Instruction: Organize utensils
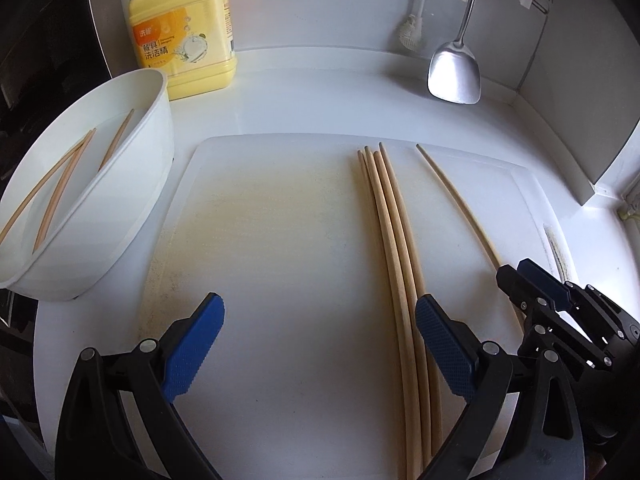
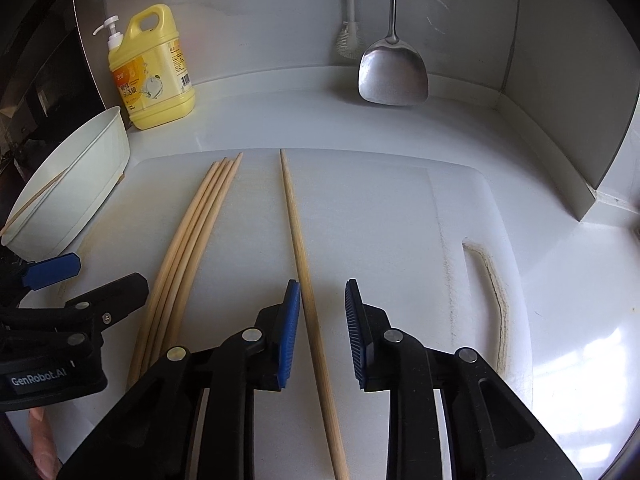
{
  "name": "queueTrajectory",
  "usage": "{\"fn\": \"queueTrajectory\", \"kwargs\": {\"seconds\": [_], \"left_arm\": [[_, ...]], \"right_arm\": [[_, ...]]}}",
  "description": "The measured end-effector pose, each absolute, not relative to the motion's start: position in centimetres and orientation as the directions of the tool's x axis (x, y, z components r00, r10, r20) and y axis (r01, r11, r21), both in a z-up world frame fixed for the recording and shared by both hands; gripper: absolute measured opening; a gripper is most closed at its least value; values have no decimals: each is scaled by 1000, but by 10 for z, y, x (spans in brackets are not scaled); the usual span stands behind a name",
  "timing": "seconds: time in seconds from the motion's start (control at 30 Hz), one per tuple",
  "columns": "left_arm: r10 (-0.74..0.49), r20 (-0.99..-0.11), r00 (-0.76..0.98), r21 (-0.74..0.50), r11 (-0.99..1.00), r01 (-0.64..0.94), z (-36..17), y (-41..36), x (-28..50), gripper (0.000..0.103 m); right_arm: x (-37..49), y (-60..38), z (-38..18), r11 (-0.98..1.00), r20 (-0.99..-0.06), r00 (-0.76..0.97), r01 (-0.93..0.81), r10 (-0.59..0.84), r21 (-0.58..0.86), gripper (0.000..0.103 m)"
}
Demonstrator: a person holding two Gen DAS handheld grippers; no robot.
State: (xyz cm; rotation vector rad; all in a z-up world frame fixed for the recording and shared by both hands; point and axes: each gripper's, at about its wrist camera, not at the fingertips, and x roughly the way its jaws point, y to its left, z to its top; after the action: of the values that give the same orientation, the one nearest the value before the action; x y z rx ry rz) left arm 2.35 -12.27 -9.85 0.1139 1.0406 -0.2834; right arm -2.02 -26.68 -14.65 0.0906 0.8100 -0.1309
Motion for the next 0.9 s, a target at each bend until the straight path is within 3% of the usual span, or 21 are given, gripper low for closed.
{"fn": "queueTrajectory", "kwargs": {"seconds": [0.37,0.9], "left_arm": [[-133,-875,466,-31,975,221,-111,-106,32,95],[-199,-823,532,-129,978,167,-101,-66,33,95]], "right_arm": [[-20,-268,-146,987,-726,683,156,-79,39,23],[-16,-266,-145,991,-725,685,131,-73,24,23]]}}
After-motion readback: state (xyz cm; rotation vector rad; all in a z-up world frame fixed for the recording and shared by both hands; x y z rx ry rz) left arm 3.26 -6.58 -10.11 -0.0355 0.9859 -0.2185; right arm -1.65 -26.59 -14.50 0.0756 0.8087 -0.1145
